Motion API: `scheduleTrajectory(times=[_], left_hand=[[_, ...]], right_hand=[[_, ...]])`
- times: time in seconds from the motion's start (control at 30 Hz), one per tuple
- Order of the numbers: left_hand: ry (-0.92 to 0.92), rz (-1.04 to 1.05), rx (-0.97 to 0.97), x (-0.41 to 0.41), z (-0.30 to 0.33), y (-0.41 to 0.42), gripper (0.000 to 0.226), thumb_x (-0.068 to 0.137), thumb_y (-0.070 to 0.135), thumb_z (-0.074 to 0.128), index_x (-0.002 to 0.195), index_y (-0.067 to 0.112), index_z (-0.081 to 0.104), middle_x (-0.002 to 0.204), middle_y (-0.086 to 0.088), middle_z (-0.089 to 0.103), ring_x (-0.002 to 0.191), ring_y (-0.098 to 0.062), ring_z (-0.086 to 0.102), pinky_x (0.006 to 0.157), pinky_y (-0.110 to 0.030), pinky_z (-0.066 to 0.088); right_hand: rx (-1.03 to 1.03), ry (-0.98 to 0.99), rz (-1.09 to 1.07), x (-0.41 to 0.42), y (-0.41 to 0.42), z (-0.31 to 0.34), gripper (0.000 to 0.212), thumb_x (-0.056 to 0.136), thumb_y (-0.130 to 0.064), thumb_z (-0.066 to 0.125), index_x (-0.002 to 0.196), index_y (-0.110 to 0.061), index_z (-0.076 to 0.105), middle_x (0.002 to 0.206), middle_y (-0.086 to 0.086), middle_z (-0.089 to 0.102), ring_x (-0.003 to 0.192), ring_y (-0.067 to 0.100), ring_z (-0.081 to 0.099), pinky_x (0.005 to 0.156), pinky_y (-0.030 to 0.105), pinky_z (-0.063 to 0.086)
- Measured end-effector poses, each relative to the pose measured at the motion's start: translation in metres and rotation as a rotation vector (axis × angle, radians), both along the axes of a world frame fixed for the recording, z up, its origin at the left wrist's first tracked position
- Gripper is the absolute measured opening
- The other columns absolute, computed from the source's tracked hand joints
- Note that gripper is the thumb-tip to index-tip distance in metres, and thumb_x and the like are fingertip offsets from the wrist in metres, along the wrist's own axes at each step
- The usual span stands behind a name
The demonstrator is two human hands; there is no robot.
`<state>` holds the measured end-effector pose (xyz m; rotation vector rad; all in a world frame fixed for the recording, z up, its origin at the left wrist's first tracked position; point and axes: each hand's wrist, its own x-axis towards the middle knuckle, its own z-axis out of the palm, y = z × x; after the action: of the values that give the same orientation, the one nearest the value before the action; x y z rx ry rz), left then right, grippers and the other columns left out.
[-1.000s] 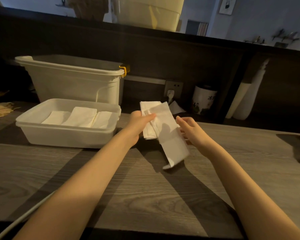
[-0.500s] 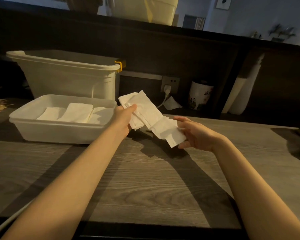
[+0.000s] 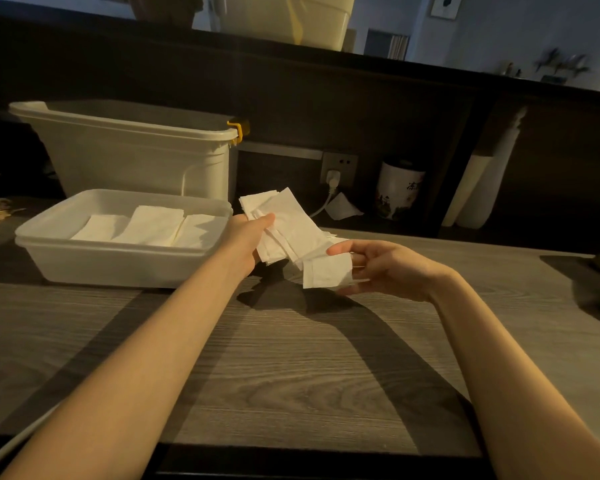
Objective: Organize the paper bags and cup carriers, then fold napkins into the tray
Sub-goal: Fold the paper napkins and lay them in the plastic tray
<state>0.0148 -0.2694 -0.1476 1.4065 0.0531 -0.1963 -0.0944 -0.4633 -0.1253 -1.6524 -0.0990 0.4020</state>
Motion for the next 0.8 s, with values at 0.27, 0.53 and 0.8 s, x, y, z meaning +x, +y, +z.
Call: scheduleTrajectory(times=[0.27, 0.53, 0.8], left_hand=[[-0.012, -0.021, 0.048, -0.003, 0.001, -0.005, 0.021, 0.089, 0.022, 0.061, 0.107, 0.019, 0.050, 0.112, -0.005, 0.061, 0.095, -0.022, 0.062, 0.088, -0.047, 0.053], [-0.028, -0.175, 0.101, -0.019, 0.004, -0.013, 0.038, 0.091, 0.016, 0.058, 0.127, 0.011, 0.047, 0.119, -0.008, 0.058, 0.107, -0.024, 0.057, 0.082, -0.037, 0.049], [-0.037, -0.350, 0.135, -0.029, 0.006, -0.020, 0.032, 0.094, 0.014, 0.052, 0.125, 0.011, 0.048, 0.102, -0.003, 0.060, 0.085, -0.015, 0.059, 0.063, -0.028, 0.050]], right_hand=[[-0.235, -0.275, -0.246, 0.005, 0.008, -0.006, 0.013, 0.087, -0.003, 0.058, 0.093, -0.014, 0.064, 0.095, 0.001, 0.066, 0.082, 0.004, 0.067, 0.071, 0.020, 0.055], [-0.464, -0.533, -0.442, 0.011, 0.019, -0.008, 0.010, 0.087, -0.030, 0.061, 0.079, -0.026, 0.064, 0.085, -0.008, 0.060, 0.074, 0.000, 0.056, 0.067, 0.013, 0.042], [-0.491, -0.538, -0.592, 0.018, 0.025, -0.017, 0.017, 0.089, -0.037, 0.058, 0.082, -0.023, 0.065, 0.088, 0.000, 0.065, 0.086, 0.018, 0.063, 0.078, 0.031, 0.051]])
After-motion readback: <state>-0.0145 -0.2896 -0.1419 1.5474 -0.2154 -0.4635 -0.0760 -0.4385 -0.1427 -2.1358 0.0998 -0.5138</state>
